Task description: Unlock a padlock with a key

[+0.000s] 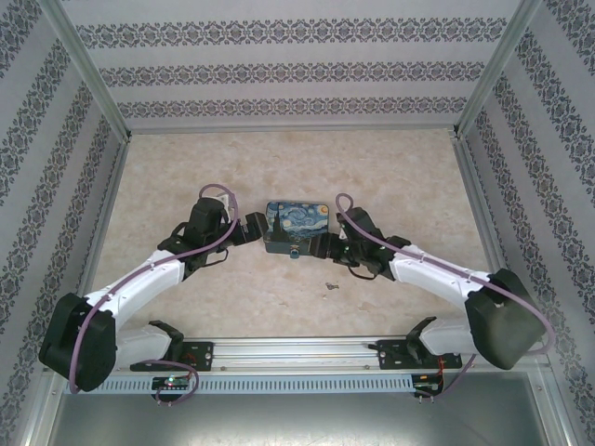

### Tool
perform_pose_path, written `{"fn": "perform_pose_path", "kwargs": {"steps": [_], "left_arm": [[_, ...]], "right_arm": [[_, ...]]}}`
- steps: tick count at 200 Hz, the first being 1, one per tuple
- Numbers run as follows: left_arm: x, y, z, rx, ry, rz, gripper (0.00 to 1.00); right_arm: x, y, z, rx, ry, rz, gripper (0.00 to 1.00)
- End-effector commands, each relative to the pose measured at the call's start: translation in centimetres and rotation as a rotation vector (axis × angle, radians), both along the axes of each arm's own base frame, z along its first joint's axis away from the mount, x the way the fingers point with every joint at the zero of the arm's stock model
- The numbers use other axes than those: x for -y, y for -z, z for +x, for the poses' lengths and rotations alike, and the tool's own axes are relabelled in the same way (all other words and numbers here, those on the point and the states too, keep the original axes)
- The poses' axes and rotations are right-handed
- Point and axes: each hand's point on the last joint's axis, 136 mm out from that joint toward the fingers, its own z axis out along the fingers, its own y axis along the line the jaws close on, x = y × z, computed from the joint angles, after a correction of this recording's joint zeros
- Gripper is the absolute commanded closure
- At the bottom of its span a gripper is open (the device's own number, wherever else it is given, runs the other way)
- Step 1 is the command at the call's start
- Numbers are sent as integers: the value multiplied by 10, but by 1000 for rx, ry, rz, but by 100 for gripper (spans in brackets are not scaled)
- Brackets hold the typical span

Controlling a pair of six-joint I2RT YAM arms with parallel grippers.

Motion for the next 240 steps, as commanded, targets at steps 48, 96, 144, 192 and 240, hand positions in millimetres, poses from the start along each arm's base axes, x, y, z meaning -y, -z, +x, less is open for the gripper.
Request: {"fn": "perform_pose_path", "kwargs": {"steps": [48, 96, 144, 192, 240], "left_arm": [[1, 10, -7, -51, -13, -11, 0], [2, 16, -8, -62, -9, -7, 0], [7, 9, -6, -56, 5, -23, 0], [15, 6, -3, -68, 15, -68, 0], [28, 10, 2, -91, 39, -79, 0]], "right_arm": [[-25, -12, 25, 21, 6, 51, 31], [-20, -12, 32, 22, 24, 47, 31], [17, -16, 13, 40, 51, -15, 27], [47, 14, -38, -25, -8, -131, 31], [44, 34, -61, -55, -71, -188, 42]]}}
